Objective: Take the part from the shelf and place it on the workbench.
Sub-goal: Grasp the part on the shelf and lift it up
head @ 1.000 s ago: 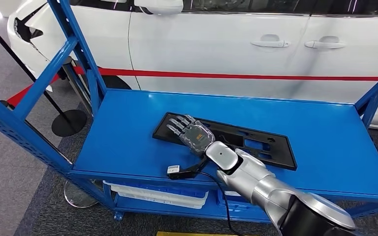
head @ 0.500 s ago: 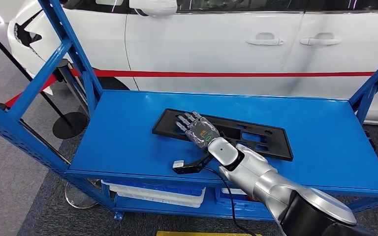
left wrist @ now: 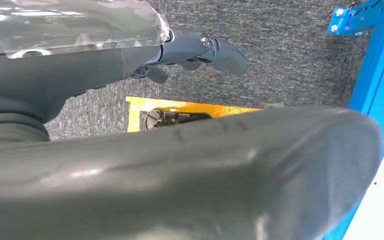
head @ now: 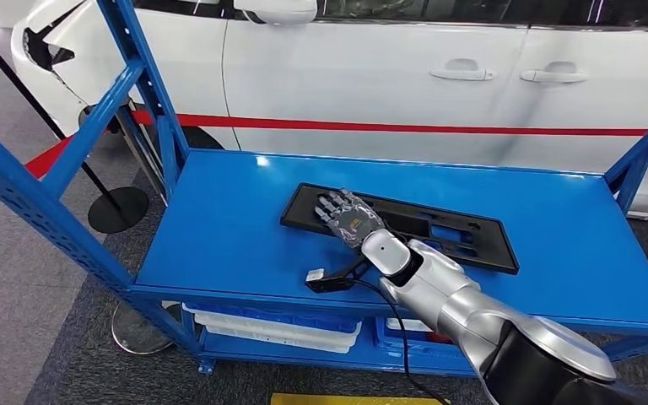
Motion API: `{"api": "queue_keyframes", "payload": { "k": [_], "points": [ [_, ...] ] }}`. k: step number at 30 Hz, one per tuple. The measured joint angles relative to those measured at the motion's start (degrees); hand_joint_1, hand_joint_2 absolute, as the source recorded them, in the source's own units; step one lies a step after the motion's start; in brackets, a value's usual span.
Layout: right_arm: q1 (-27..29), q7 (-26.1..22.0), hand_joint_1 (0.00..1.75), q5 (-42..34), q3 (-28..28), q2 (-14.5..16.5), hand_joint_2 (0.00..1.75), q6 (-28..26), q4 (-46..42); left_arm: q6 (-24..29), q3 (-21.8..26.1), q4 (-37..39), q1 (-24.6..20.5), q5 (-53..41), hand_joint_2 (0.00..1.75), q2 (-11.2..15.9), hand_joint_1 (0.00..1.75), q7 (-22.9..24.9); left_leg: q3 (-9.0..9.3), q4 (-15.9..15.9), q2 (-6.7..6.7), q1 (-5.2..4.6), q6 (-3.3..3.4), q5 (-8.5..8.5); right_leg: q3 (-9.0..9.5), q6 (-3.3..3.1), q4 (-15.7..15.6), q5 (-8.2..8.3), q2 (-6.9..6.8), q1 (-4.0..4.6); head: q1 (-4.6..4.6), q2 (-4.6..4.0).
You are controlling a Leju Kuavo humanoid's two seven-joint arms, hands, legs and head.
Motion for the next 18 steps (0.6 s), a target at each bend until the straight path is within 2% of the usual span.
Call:
{"api": "queue_keyframes", "payload": {
  "k": [2,3,5,7,9,11,12,13,14,16,17,18],
  "points": [
    [-0.33,0.05,0.00,0.00,0.01,-0.08,1.75,0.71,0.01,-0.07,0.00,0.01,-0.04,-0.06,0.00,-0.07,0.00,0.00,0.21,0.07,-0.12,-0.23,-0.19,-0.11,3.77,-1.02,-7.68,3.01,-0.03,0.41,-0.02,0.00],
    [-0.46,0.10,0.00,0.01,0.02,-0.09,1.75,0.94,0.01,-0.11,0.00,0.02,-0.06,-0.07,0.00,-0.10,0.00,0.01,0.24,0.09,-0.18,-0.31,-0.42,-0.19,4.91,-1.40,-10.10,3.68,-0.06,0.61,-0.02,0.00],
    [-0.60,0.22,0.00,0.03,0.06,-0.10,1.75,1.13,0.00,-0.15,0.00,0.02,-0.09,-0.04,0.00,-0.13,0.00,0.03,0.31,0.04,-0.28,-0.34,-1.06,-0.33,5.39,-1.74,-11.30,3.82,-0.11,0.84,-0.03,0.00],
    [-0.72,0.32,0.00,0.04,0.10,-0.04,1.75,1.36,0.00,-0.14,0.01,0.01,-0.08,0.07,0.00,-0.08,0.00,0.05,0.33,0.34,-0.28,-0.28,-1.67,-0.78,5.73,-2.11,-11.96,4.26,-0.16,0.50,-0.03,-0.01],
    [-0.80,0.51,0.00,0.05,0.13,0.10,1.75,1.71,0.00,-0.11,0.05,0.00,-0.04,0.16,0.00,-0.01,0.00,0.06,-1.30,4.10,-0.33,-0.17,-2.22,-3.32,5.94,-2.49,-12.64,4.77,-0.29,0.05,-0.15,-0.01],
    [-0.76,0.86,0.00,0.08,0.18,0.19,1.75,1.93,0.01,-0.08,0.14,0.00,0.09,0.17,0.00,0.01,0.00,0.07,-4.79,11.54,-0.35,0.13,-2.71,-7.10,5.72,-2.64,-12.71,4.90,-0.36,0.04,-0.25,0.00],
    [-0.74,1.04,0.00,0.09,0.21,0.20,1.75,1.98,0.02,-0.05,0.17,0.00,0.21,0.17,0.00,0.01,0.00,0.09,-6.16,14.48,-0.34,0.28,-2.92,-8.06,5.61,-2.62,-12.68,4.92,-0.37,0.04,-0.24,0.00],
    [-0.73,1.18,0.02,0.10,0.23,0.20,1.75,2.03,0.03,-0.02,0.20,0.00,0.33,0.16,0.00,0.01,0.00,0.11,-6.69,15.67,-0.33,0.44,-3.12,-7.96,5.55,-2.59,-12.62,4.93,-0.37,0.02,-0.25,0.00],
    [-0.74,1.26,0.03,0.10,0.23,0.21,1.75,2.07,0.04,0.01,0.21,0.00,0.43,0.14,0.00,0.01,0.00,0.14,-6.08,14.48,-0.32,0.61,-3.30,-6.70,5.52,-2.51,-12.52,4.91,-0.36,-0.02,-0.25,0.00],
    [-0.80,1.42,0.20,0.07,0.21,0.20,1.75,2.13,0.08,0.03,0.22,0.00,0.48,0.03,0.00,0.00,0.00,0.15,-2.57,7.38,-0.20,0.98,-3.50,-2.90,5.49,-2.17,-12.12,4.77,-0.36,-0.11,-0.25,0.00],
    [-0.86,1.55,0.27,0.02,0.20,0.18,1.75,2.12,0.11,0.03,0.22,0.00,0.43,-0.04,0.00,-0.01,0.00,0.15,-0.89,3.85,-0.17,1.00,-3.38,-1.66,5.42,-1.84,-11.81,4.60,-0.33,0.00,-0.25,0.00],
    [-0.92,1.69,0.69,-0.03,0.19,0.13,1.75,2.09,0.16,0.03,0.22,0.00,0.39,-0.10,0.00,-0.03,0.00,0.15,0.16,1.61,-0.18,0.97,-3.09,-1.12,5.36,-1.47,-11.60,4.46,-0.30,0.10,-0.19,0.00]
  ]
}}
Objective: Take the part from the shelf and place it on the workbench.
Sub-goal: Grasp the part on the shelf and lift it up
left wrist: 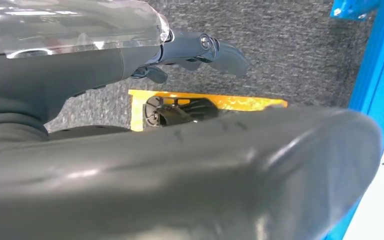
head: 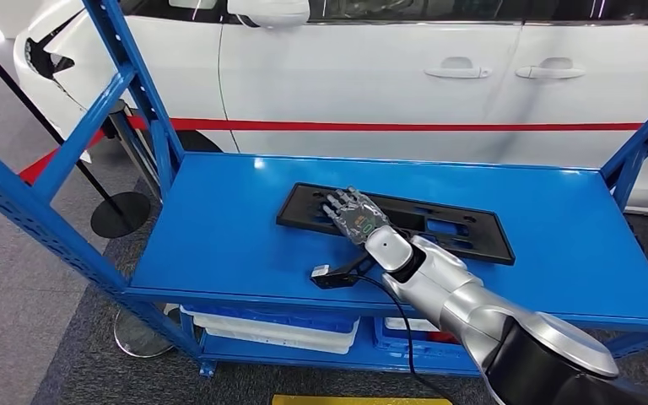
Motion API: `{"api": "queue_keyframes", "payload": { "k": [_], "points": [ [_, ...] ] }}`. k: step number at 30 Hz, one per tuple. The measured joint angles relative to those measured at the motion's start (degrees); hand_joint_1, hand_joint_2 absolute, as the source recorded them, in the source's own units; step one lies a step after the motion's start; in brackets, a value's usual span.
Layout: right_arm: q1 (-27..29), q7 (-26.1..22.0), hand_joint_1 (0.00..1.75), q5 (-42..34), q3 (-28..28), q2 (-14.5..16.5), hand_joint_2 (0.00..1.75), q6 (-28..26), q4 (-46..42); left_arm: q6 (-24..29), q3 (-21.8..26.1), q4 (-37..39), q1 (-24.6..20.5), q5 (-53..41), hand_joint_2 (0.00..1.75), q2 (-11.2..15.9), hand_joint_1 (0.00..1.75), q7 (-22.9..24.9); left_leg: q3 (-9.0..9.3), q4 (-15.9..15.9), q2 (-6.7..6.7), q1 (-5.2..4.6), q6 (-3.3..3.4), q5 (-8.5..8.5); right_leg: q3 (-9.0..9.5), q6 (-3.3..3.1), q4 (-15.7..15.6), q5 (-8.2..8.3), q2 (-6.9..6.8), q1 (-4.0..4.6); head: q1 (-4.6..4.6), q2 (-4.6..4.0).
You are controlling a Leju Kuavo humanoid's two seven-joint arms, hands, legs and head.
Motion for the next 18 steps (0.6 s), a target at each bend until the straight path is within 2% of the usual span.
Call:
{"api": "queue_keyframes", "payload": {
  "k": [1,3,5,6,8,9,10,11,12,13,15,16,18],
  "points": [
    [-0.05,0.14,1.04,-0.05,-0.01,-0.05,1.75,-0.04,0.07,0.00,0.00,0.00,-0.02,-0.04,0.00,-0.02,0.00,0.00,0.44,-1.05,-0.03,-0.08,0.40,-0.02,-0.02,0.40,0.09,-0.08,0.04,0.12,0.05,0.00],
    [-0.06,0.34,1.75,-0.13,-0.02,-0.16,1.75,-0.09,0.22,0.00,0.00,0.00,-0.02,-0.08,0.00,-0.01,0.00,0.00,0.53,-1.22,-0.12,-0.28,1.35,-0.01,0.05,1.16,-0.03,-0.03,0.12,0.08,0.15,0.00],
    [0.03,0.43,1.75,-0.26,-0.05,-0.35,1.75,-0.11,0.39,-0.01,0.01,0.00,-0.12,-0.10,0.00,0.00,0.00,-0.02,0.62,-1.49,0.05,-0.31,2.19,0.44,-0.55,1.70,1.50,-1.16,0.19,-0.17,0.17,0.00],
    [0.13,0.48,1.75,-0.37,-0.09,-0.51,1.75,-0.14,0.46,-0.01,0.02,0.00,-0.18,-0.11,0.00,-0.01,0.00,-0.03,0.57,-1.62,0.16,-0.29,2.54,0.69,-1.64,1.86,3.83,-2.70,0.21,-0.25,0.19,0.00],
    [0.59,0.58,1.75,-0.60,-0.25,-0.82,1.75,-0.28,0.57,-0.08,0.02,0.00,-0.16,-0.13,0.00,-0.02,0.00,-0.04,0.13,-1.66,0.34,-0.42,2.91,0.92,-5.24,2.06,11.25,-6.69,0.21,-0.29,0.21,0.00],
    [0.87,0.62,1.75,-0.71,-0.37,-0.96,1.75,-0.39,0.60,-0.13,0.02,0.00,-0.09,-0.13,0.00,-0.02,0.00,-0.05,-0.03,-1.64,0.40,-0.52,2.96,0.95,-6.94,2.14,14.61,-7.93,0.21,-0.29,0.20,0.00],
    [1.10,0.63,1.75,-0.78,-0.49,-1.07,1.75,-0.49,0.63,-0.19,0.02,0.00,-0.01,-0.14,0.00,-0.03,0.00,-0.07,-0.12,-1.62,0.44,-0.59,2.98,0.96,-8.01,2.17,16.69,-8.34,0.21,-0.29,0.20,0.00],
    [1.25,0.61,1.75,-0.83,-0.60,-1.15,1.75,-0.58,0.64,-0.25,0.02,0.00,0.03,-0.14,0.00,-0.03,0.00,-0.09,-0.15,-1.61,0.46,-0.66,2.97,0.96,-8.36,2.15,17.28,-7.99,0.20,-0.29,0.20,-0.01],
    [1.32,0.51,1.75,-0.88,-0.69,-1.24,1.75,-0.67,0.64,-0.33,0.02,0.01,0.05,-0.15,0.00,-0.03,0.00,-0.13,-0.11,-1.61,0.47,-0.69,2.97,0.95,-7.79,2.06,16.03,-6.83,0.20,-0.29,0.20,-0.01],
    [1.30,0.37,1.75,-0.93,-0.79,-1.35,1.75,-0.75,0.64,-0.46,0.02,0.01,0.04,-0.15,0.00,-0.04,0.00,-0.20,-0.04,-1.60,0.46,-0.72,2.94,0.93,-6.39,1.88,13.20,-5.12,0.20,-0.28,0.21,-0.01],
    [1.18,-0.04,1.75,-1.03,-1.00,-1.66,1.75,-0.92,0.62,-0.76,0.02,0.01,-0.01,-0.19,0.00,-0.08,0.00,-0.39,0.11,-1.50,0.40,-0.87,2.72,0.79,-2.58,1.30,5.49,-1.73,0.24,-0.12,0.21,0.00],
    [1.14,-0.28,1.75,-1.08,-1.08,-1.81,1.75,-1.02,0.59,-0.88,0.02,0.01,-0.05,-0.20,0.00,-0.11,0.00,-0.52,0.13,-1.44,0.30,-0.99,2.49,0.71,-1.16,1.02,2.49,-0.75,0.22,0.01,0.19,0.00],
    [1.20,-0.74,1.75,-1.17,-1.15,-2.01,1.75,-1.21,0.50,-1.01,0.02,0.01,-0.10,-0.22,0.00,-0.18,0.00,-0.78,0.09,-1.41,0.13,-1.15,1.89,0.59,-0.39,0.59,0.47,-0.58,0.18,0.33,0.15,0.00]
  ]
}}
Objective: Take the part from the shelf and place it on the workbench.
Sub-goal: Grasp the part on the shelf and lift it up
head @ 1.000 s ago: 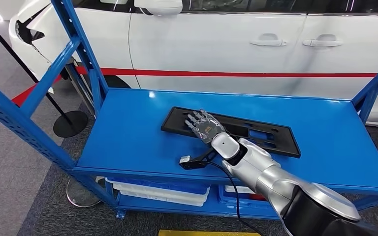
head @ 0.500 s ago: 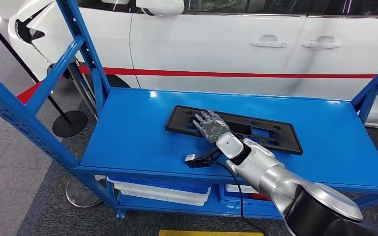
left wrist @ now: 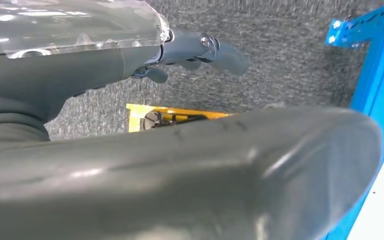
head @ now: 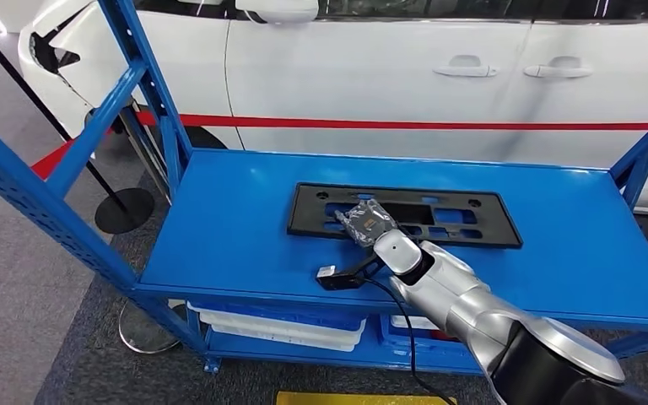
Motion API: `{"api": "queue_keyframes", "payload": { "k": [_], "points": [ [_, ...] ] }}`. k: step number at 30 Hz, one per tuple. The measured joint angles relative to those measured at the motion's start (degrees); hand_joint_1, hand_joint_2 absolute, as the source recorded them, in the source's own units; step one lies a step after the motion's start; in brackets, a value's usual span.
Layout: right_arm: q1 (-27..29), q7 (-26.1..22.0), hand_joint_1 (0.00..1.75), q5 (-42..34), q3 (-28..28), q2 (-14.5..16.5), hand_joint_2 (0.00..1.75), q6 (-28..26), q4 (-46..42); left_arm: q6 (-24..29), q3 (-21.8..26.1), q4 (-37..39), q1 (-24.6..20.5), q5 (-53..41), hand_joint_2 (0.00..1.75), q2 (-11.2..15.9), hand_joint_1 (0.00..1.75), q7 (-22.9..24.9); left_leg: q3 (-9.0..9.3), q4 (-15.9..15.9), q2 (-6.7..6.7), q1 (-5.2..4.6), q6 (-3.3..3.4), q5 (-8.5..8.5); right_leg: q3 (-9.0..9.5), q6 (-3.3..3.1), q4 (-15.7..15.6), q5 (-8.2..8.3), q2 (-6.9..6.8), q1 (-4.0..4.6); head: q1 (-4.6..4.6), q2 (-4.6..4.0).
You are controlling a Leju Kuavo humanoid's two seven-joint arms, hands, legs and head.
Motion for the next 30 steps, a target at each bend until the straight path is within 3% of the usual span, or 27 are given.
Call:
{"api": "queue_keyframes", "payload": {
  "k": [3,5,7,8,9,10,12,14,15,17,20,21,30],
  "points": [
    [0.30,-0.35,1.75,-0.22,-0.04,-0.16,1.75,-0.22,-0.35,-0.16,0.00,-0.01,0.04,-0.04,0.00,0.01,0.00,-0.26,-0.36,0.79,-0.10,0.09,-0.92,-0.76,0.05,-0.87,-0.44,0.41,-0.13,-0.33,-0.04,0.00],
    [0.51,-0.62,1.75,-0.42,-0.08,-0.18,1.75,-0.27,-0.64,-0.22,0.00,0.00,0.05,-0.05,0.00,0.02,0.00,-0.32,-2.86,6.10,-0.14,0.25,-1.43,-3.81,0.10,-1.40,-0.71,0.63,-0.29,-0.56,-0.16,0.00],
    [0.85,-0.77,1.75,-0.57,-0.19,-0.20,1.75,-0.33,-0.82,-0.31,-0.01,0.01,0.10,-0.07,0.00,0.02,0.00,-0.33,-6.73,13.90,-0.13,0.34,-1.80,-7.12,0.03,-1.67,-0.70,0.56,-0.38,-0.51,-0.24,0.00],
    [1.02,-0.77,1.75,-0.61,-0.27,-0.22,1.75,-0.42,-0.91,-0.40,-0.01,0.01,0.19,-0.08,0.00,0.02,0.00,-0.33,-8.00,16.22,-0.13,0.37,-1.92,-7.50,0.05,-1.69,-0.69,0.51,-0.40,-0.50,-0.24,-0.01],
    [1.15,-0.77,1.75,-0.64,-0.37,-0.24,1.75,-0.56,-1.01,-0.52,-0.01,0.01,0.27,-0.10,0.00,0.02,0.00,-0.30,-8.31,16.45,-0.12,0.40,-1.97,-6.77,0.10,-1.68,-0.65,0.45,-0.39,-0.51,-0.24,-0.01],
    [1.29,-0.73,1.75,-0.67,-0.47,-0.26,1.75,-0.74,-1.10,-0.63,0.00,0.01,0.33,-0.17,0.00,0.02,0.00,-0.28,-7.63,14.61,-0.12,0.42,-1.95,-5.08,0.21,-1.60,-0.60,0.37,-0.36,-0.52,-0.24,-0.01],
    [1.52,-0.54,1.75,-0.69,-0.67,-0.32,1.75,-1.23,-1.32,-0.84,-0.01,0.01,0.34,-0.37,0.00,0.02,0.00,-0.20,-4.32,6.91,-0.06,0.41,-1.64,-0.92,0.41,-1.29,-0.42,0.13,-0.28,-0.44,-0.24,-0.01],
    [1.82,0.11,1.75,-0.72,-0.84,-0.51,1.75,-2.27,-1.60,-0.93,-0.02,0.01,0.27,-0.55,0.00,-0.02,0.00,-0.10,-1.90,1.41,-0.01,0.27,-1.03,0.81,0.37,-0.77,-0.18,-0.12,-0.15,-0.19,-0.18,-0.01],
    [2.00,0.59,1.75,-0.72,-0.91,-0.64,1.75,-3.10,-1.74,-0.95,-0.02,0.01,0.26,-0.60,0.00,-0.05,0.00,-0.01,-1.57,0.59,0.00,0.17,-0.71,0.71,0.33,-0.48,-0.14,-0.15,-0.11,-0.08,-0.16,-0.01],
    [2.39,1.35,1.75,-0.73,-1.09,-0.87,1.75,-4.79,-1.99,-0.95,-0.02,0.00,0.27,-0.68,0.00,-0.19,0.00,0.15,-1.26,0.00,-0.01,0.11,-0.24,0.86,0.57,-0.14,-0.57,-0.07,-0.09,-0.04,-0.15,0.00],
    [3.47,2.28,1.75,-0.72,-1.75,-1.21,1.75,-6.95,-2.16,-0.97,-0.03,0.00,0.12,-0.98,0.00,-0.52,0.00,0.24,-0.79,-0.89,-0.07,0.10,-0.24,1.37,0.96,-2.25,-1.24,0.04,-0.16,0.03,0.08,0.00],
    [3.89,2.62,1.75,-0.70,-2.01,-1.30,1.75,-7.56,-2.16,-0.98,-0.04,0.01,0.08,-1.12,0.00,-0.63,0.00,0.24,-0.78,-0.89,-0.08,0.03,-0.16,1.35,0.98,-2.60,-1.36,0.16,-0.15,0.01,0.17,0.00],
    [5.40,3.00,1.75,-0.64,-3.57,-1.93,1.75,-9.21,-2.39,-1.30,-0.39,0.01,0.04,-1.88,0.00,-0.86,0.00,0.00,-0.75,-0.71,0.05,-0.25,0.40,1.13,1.25,0.21,-1.81,0.47,0.01,-0.33,0.19,0.00]
  ]
}}
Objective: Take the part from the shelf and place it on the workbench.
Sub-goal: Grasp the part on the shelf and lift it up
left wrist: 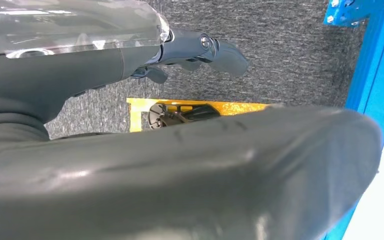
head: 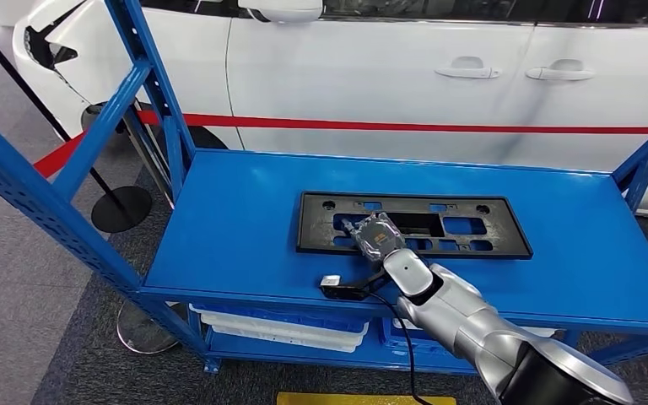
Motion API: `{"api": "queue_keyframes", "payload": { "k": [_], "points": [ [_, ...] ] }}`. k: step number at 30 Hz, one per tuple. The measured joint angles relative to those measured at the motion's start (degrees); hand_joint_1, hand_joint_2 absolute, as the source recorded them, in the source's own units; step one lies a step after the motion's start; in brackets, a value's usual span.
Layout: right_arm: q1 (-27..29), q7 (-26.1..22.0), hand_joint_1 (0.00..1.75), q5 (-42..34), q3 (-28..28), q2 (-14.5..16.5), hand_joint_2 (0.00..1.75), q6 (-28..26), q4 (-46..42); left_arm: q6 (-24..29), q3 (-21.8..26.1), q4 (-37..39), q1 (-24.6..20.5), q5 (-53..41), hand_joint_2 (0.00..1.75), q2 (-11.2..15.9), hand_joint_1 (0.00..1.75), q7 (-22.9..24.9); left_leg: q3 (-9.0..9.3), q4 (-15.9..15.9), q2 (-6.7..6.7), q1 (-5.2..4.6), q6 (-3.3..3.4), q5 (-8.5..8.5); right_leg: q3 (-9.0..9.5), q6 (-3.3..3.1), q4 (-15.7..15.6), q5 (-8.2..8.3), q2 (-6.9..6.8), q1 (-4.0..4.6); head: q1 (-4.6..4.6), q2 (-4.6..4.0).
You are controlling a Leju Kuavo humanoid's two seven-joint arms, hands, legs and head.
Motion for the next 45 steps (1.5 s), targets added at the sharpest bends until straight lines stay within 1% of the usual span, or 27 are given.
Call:
{"api": "queue_keyframes", "payload": {
  "k": [3,9,13,15,17,19,32,39,42,45],
  "points": [
    [0.14,-0.24,1.75,-0.04,-0.31,-0.03,1.75,-0.26,-0.07,-0.33,-0.08,0.00,0.01,-0.19,0.00,0.00,0.00,0.09,0.00,0.01,-0.02,0.01,0.02,-0.01,0.02,0.11,0.03,-0.03,-0.04,0.02,-0.01,0.00],
    [0.46,-0.79,1.75,0.05,-1.07,-0.03,1.75,-0.58,-0.14,-0.54,-0.19,0.00,0.03,-0.78,0.00,-0.09,0.00,0.93,0.01,0.01,-0.02,0.09,0.01,-0.01,-0.02,0.13,0.18,-0.07,-0.06,0.10,-0.01,0.00],
    [0.62,-0.74,1.75,0.55,-1.36,-0.01,1.75,-0.66,-0.14,-0.25,-0.21,0.00,0.04,-0.96,1.75,-0.14,0.00,1.30,0.02,0.01,-0.03,0.12,0.00,-0.01,-0.02,0.10,0.21,-0.12,-0.08,0.13,-0.01,0.00],
    [0.69,-0.74,1.75,0.93,-1.56,0.02,1.75,-0.64,-0.14,1.57,-0.28,0.00,0.04,-1.49,1.75,-0.17,0.00,3.21,0.02,0.01,-0.04,0.13,-0.01,-0.01,-0.01,0.10,0.23,-0.12,-0.09,0.13,-0.01,0.00],
    [0.74,-0.85,1.75,1.07,-1.79,0.09,1.75,-0.62,-0.14,4.30,-0.50,0.00,0.02,-2.10,1.75,-0.26,0.00,6.39,0.01,0.01,-0.05,0.13,-0.02,0.00,-0.01,0.10,0.24,-0.12,-0.10,0.13,-0.01,0.00],
    [0.80,-1.01,1.75,1.10,-2.12,0.19,1.75,-0.59,-0.14,5.73,-0.72,0.00,-0.01,-2.45,1.75,-0.38,0.00,8.30,0.01,0.01,-0.05,0.13,-0.02,0.00,-0.02,0.10,0.25,-0.12,-0.09,0.13,-0.01,0.00],
    [1.52,-2.83,1.75,-0.44,-4.41,0.30,1.75,-1.08,-0.44,6.15,-1.55,0.00,-0.19,-3.28,1.75,-0.48,0.00,9.54,0.02,0.01,-0.06,0.13,-0.02,0.00,-0.02,0.10,0.25,-0.12,-0.10,0.13,-0.01,0.00],
    [2.70,-2.87,1.75,-1.74,-6.52,0.24,1.75,-5.44,-0.98,5.75,-1.56,0.00,-0.06,-3.49,1.75,-0.48,0.00,9.46,-0.04,0.01,-0.10,0.13,-0.02,0.00,-0.07,0.10,0.26,-0.12,-0.12,0.13,-0.01,0.00],
    [3.66,-3.58,1.75,-3.66,-8.32,0.22,1.75,-9.62,-1.81,5.60,-1.56,0.00,-0.04,-3.56,1.75,-0.48,0.00,9.27,-0.13,0.01,-0.17,0.13,-0.02,0.01,-0.13,0.10,0.27,-0.12,-0.19,0.13,-0.01,0.00],
    [5.56,-4.04,1.75,-4.04,-11.25,0.14,1.75,-16.14,-3.86,5.57,-1.56,0.00,-0.02,-3.62,1.75,-0.52,0.00,9.25,-0.36,0.03,-0.23,0.12,-0.03,0.03,-0.34,0.10,0.30,-0.11,-0.24,0.12,-0.01,-0.01]
  ]
}}
